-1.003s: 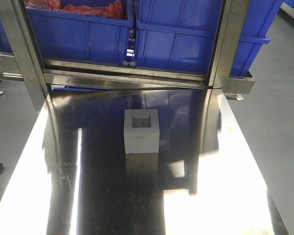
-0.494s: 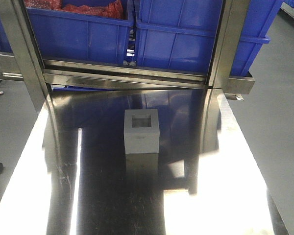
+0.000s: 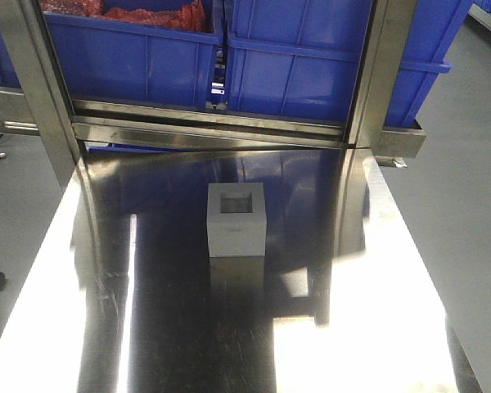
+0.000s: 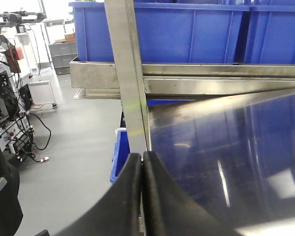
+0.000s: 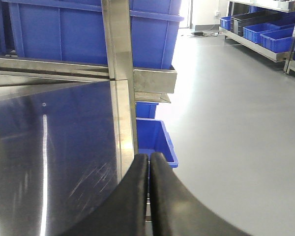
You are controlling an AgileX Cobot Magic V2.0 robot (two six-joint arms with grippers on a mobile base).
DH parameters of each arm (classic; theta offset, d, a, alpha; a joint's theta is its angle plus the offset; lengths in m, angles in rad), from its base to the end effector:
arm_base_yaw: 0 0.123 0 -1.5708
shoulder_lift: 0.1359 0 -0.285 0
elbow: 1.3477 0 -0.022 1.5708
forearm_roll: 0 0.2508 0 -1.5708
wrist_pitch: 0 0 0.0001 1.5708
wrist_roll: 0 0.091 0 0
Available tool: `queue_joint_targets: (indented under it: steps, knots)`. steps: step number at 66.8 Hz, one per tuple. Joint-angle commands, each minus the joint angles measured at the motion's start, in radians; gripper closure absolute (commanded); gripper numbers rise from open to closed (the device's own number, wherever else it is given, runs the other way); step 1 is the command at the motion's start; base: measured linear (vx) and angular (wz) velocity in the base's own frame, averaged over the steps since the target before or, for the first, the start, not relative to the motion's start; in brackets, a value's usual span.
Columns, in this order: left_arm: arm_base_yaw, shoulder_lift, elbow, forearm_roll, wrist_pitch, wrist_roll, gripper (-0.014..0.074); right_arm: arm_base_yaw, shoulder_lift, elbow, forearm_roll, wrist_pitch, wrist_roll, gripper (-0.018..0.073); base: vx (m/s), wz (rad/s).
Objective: Sort gray base to blue bin
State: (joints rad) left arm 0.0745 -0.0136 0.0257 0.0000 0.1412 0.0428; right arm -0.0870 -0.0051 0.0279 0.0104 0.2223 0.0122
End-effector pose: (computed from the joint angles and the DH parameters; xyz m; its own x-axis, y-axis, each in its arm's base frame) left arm 0.0562 0.0042 0.1924 -0.0690 0.0378 -0.9969 -0.0715 0.9965 0.0427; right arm 0.0560 -0.0047 0.1839 -0.1547 0.0359 -0.9873 0.0881 0.9959 0.0224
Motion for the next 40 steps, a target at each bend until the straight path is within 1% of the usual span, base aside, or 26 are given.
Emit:
queue_joint_targets:
  steps: [1, 12, 13, 19, 26, 36, 40]
  knots:
    - [0.001, -0.012, -0.02, 0.0, -0.094, -0.005, 0.0603, -0.004, 0.019, 0.002, -0.003, -0.072, -0.012, 0.0564, 0.0, 0.0]
    - [0.001, -0.012, -0.034, 0.0, -0.124, -0.006, 0.0603, -0.004, 0.019, 0.002, -0.003, -0.072, -0.012, 0.0564, 0.0, 0.0]
    - [0.001, -0.012, -0.04, -0.011, -0.128, -0.006, 0.0603, -0.004, 0.019, 0.002, -0.003, -0.072, -0.012, 0.0564, 0.0, 0.0]
    - [0.001, -0.01, -0.103, -0.012, -0.117, -0.006, 0.0603, -0.004, 0.019, 0.002, -0.003, -0.072, -0.012, 0.0564, 0.0, 0.0]
    - [0.001, 0.038, -0.225, -0.01, -0.033, -0.006, 0.0603, -0.004, 0.019, 0.002, -0.003, -0.072, -0.012, 0.0564, 0.0, 0.0]
    - [0.0, 0.254, -0.419, -0.01, 0.174, -0.005, 0.0603, -0.004, 0.019, 0.002, -0.003, -0.072, -0.012, 0.0564, 0.0, 0.0]
    - [0.0, 0.343, -0.488, -0.01, 0.233, -0.005, 0.0603, -0.004, 0.019, 0.002, -0.003, -0.072, -0.012, 0.0564, 0.0, 0.0]
